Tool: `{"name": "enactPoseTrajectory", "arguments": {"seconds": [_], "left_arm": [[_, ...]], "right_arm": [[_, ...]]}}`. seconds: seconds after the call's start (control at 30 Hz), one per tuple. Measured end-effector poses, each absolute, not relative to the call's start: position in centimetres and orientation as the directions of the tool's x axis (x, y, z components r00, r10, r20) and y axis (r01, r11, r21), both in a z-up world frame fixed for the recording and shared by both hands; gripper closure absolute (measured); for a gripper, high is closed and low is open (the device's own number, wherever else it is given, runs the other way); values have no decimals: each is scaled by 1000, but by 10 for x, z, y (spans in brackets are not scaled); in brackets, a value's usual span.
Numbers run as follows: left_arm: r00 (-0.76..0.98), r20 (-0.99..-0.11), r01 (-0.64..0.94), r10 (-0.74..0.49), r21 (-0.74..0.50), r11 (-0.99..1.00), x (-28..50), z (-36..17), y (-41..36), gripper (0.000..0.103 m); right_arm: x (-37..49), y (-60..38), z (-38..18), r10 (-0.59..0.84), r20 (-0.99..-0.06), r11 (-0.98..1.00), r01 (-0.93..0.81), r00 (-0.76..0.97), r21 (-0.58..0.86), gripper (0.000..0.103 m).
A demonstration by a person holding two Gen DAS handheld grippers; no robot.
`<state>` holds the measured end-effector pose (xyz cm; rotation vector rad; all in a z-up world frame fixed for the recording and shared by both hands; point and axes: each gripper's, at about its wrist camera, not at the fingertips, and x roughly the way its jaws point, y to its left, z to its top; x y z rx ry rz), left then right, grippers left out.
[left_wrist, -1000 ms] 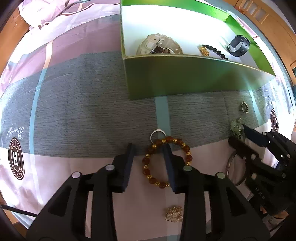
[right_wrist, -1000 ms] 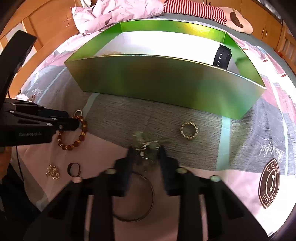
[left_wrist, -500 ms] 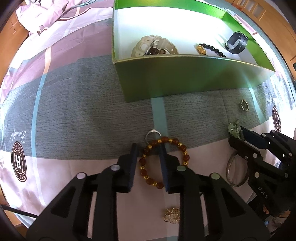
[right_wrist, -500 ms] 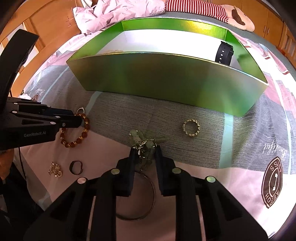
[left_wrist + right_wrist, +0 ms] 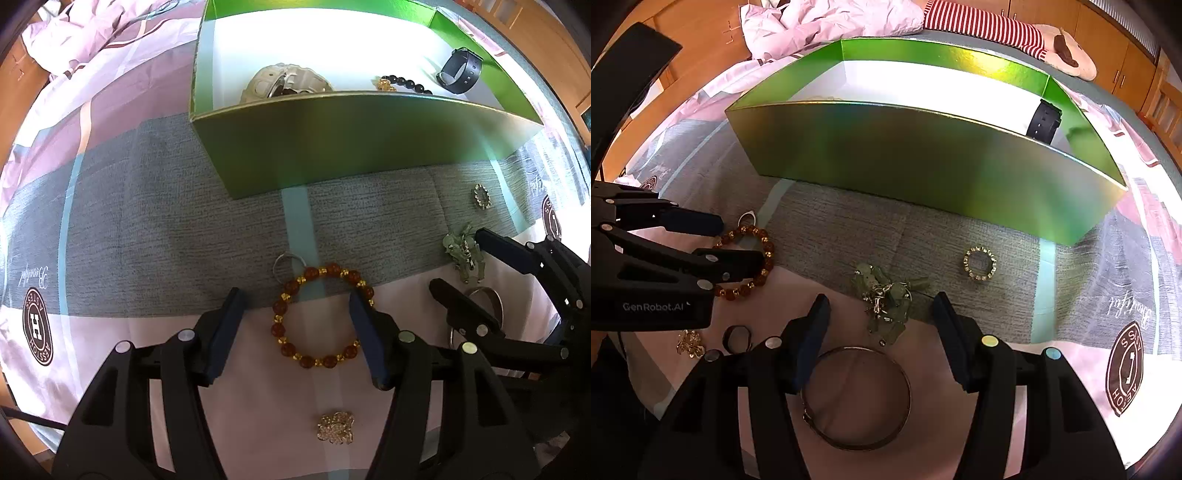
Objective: Organize jewelry
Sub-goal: 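Close the left gripper around the red bead bracelet while the right grips the jade pendant chain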
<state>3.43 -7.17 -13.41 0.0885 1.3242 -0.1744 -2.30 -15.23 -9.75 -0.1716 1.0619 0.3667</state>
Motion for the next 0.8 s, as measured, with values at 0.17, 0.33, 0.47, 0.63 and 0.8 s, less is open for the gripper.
{"name": "enactPoseTrajectory", "arguments": {"seconds": [0.17,0.33,0.47,0.63,0.8], "left_arm": [[234,-969,178,-77,-35,983,34,-133,-68,44],[234,-969,178,-77,-35,983,34,-133,-68,44],[234,-969,178,-76,-34,983,35,-133,-70,44],[235,-969,178,-76,-34,983,35,-134,-70,44],[235,-969,177,-77,-35,984,35,-134,-70,44]], "right_arm": [[-23,-154,-99,212,-874,928,-371,436,40,45],[-27,-155,-100,211,-873,928,-371,441,37,45],[-28,-156,-100,211,-872,928,-371,442,36,45],[-29,-157,-99,209,-871,929,-369,445,34,45],[-31,-157,-99,208,-870,929,-368,447,34,45]]}}
